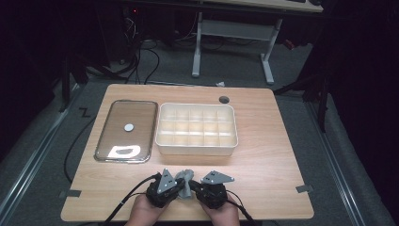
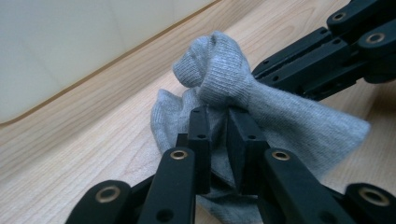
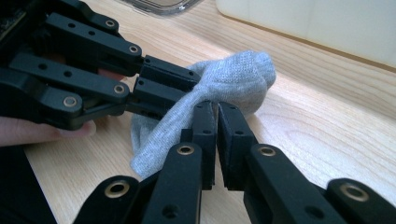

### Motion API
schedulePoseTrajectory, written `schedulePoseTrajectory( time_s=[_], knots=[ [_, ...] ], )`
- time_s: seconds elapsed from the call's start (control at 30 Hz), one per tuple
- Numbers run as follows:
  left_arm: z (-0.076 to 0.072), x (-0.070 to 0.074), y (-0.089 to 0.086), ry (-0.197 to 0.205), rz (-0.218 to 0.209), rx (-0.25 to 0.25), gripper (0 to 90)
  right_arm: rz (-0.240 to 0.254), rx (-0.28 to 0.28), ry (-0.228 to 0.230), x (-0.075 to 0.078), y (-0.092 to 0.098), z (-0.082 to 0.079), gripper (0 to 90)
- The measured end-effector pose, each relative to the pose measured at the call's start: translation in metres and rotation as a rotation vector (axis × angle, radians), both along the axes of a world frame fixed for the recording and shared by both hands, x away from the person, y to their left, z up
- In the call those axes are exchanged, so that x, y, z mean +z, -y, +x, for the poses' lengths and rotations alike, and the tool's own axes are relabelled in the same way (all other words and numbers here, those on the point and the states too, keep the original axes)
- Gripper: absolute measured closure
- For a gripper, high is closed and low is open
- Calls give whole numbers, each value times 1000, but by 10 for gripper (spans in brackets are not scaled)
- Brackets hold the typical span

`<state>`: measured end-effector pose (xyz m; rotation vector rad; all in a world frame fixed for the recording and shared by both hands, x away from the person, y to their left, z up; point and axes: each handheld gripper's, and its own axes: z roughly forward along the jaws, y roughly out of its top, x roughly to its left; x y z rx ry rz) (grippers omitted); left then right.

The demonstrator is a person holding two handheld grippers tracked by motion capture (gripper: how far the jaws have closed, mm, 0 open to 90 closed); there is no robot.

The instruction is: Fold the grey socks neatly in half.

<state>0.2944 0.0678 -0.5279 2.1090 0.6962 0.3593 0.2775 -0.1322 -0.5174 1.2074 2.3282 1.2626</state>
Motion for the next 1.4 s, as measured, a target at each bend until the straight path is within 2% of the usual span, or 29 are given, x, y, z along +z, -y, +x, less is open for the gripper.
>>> schedulePoseTrajectory(
  time_s=[0.13,0.23,0.4,0.57,0.6,0.67,0.73,0.83,0.9,1.0,1.23,1.4],
  knots=[
    [-1,-1,2,10,15,-4,813,8,8,2,-2,2,-3,869],
    [-1,-1,0,-2,3,-1,811,17,9,7,-1,2,-4,867],
    [-2,1,-3,-4,-26,-3,790,5,5,7,0,3,-5,857],
    [-4,13,-12,17,-101,4,749,2,-5,1,-2,5,-5,853],
    [-4,16,-16,30,-123,7,744,1,-7,-3,-2,6,-4,853],
    [-4,23,-26,59,-130,29,749,1,-9,-5,-3,6,-3,853],
    [0,22,-37,52,-106,59,784,4,-5,-4,-3,6,-4,853],
    [9,10,-43,-1,-12,101,832,3,-3,-7,-3,6,-5,853],
    [11,5,-40,-41,17,92,842,3,-2,-12,-4,5,-5,853],
    [7,0,-29,-52,54,66,844,10,3,-9,-3,4,-5,853],
    [-2,1,-15,-52,45,25,847,8,14,1,0,1,-5,849],
    [-2,1,-3,-47,27,4,861,-7,5,-2,-1,0,-3,847]
  ],
)
